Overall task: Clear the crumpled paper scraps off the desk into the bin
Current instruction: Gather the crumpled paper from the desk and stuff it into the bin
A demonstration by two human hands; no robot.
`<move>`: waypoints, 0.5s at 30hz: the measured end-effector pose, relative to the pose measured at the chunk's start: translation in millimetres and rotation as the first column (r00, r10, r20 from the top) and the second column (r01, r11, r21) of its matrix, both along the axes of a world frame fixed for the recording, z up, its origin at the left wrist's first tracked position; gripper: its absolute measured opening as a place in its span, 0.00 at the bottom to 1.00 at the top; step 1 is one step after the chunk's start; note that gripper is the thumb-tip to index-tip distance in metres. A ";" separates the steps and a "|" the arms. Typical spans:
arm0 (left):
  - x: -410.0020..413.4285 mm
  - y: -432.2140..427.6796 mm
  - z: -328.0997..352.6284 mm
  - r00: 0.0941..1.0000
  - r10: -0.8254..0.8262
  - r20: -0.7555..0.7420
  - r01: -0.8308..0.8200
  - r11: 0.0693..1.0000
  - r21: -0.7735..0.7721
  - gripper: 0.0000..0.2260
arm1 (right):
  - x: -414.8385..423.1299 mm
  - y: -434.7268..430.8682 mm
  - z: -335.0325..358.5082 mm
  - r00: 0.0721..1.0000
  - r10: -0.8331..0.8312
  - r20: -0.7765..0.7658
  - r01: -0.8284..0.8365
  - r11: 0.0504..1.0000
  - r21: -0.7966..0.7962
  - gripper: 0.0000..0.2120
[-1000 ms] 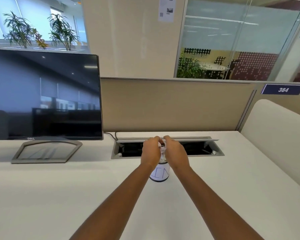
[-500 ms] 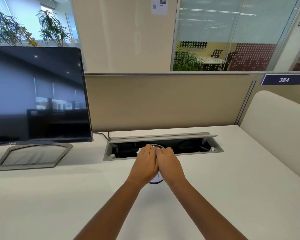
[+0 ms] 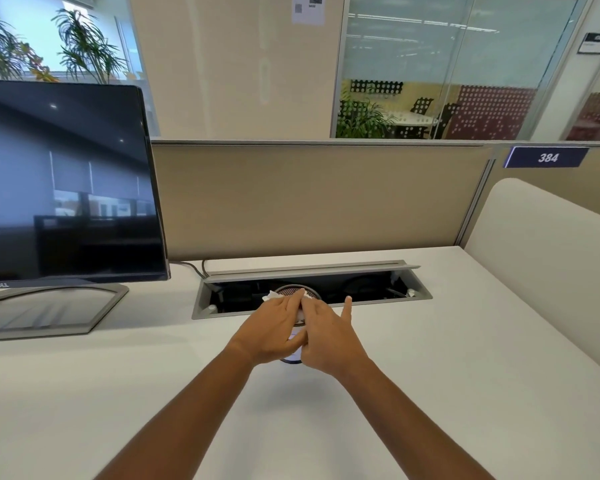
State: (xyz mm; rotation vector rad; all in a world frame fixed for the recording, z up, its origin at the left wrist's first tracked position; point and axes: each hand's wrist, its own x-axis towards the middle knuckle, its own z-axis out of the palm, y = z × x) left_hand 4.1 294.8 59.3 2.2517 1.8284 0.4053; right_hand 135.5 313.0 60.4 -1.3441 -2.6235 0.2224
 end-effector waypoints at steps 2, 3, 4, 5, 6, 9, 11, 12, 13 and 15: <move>1.3 0.4 0.3 1.000 0.005 0.003 -0.005 1.000 -0.010 0.28 | 0.8 0.3 -1.8 1.000 0.008 0.007 -0.008 1.000 0.015 0.38; 2.7 0.7 0.2 1.000 0.019 -0.002 -0.019 1.000 -0.010 0.27 | 1.0 1.5 -3.3 1.000 0.005 -0.008 -0.005 1.000 0.004 0.37; 4.4 1.0 0.1 0.999 0.036 -0.016 -0.036 0.999 -0.005 0.26 | 0.9 2.1 -4.4 0.999 0.000 -0.033 0.000 1.000 -0.006 0.36; 5.6 1.6 -0.2 0.998 0.050 -0.035 -0.050 0.999 0.001 0.26 | 0.1 1.8 -4.6 0.999 -0.001 -0.048 0.001 1.000 -0.009 0.35; 6.4 2.6 -0.7 0.997 0.060 -0.053 -0.060 0.998 0.007 0.25 | -1.0 1.6 -4.9 0.998 -0.006 -0.056 0.005 1.000 -0.010 0.35; 8.6 3.9 -1.5 0.995 0.071 -0.076 -0.070 0.997 0.024 0.24 | -1.0 2.2 -9.4 0.990 -0.036 -0.140 0.026 0.997 -0.069 0.32; 9.1 4.8 -2.3 0.995 0.076 -0.069 -0.073 0.996 0.041 0.24 | 0.7 -0.2 -10.2 0.977 -0.037 -0.209 0.016 0.994 -0.104 0.29; 8.5 5.5 -3.4 0.995 0.079 -0.068 -0.076 0.996 0.048 0.23 | 1.9 -2.0 -9.6 0.976 0.001 -0.219 -0.002 1.000 -0.005 0.26; 7.7 5.7 -4.8 0.994 0.081 -0.067 -0.078 0.996 0.054 0.23 | 2.8 -4.0 -8.7 0.972 0.041 -0.233 -0.008 0.990 0.139 0.22; 7.8 5.2 -5.6 0.993 0.082 -0.080 -0.076 0.995 0.068 0.22 | 6.2 -5.3 -9.2 0.950 0.075 -0.303 0.028 0.946 0.322 0.17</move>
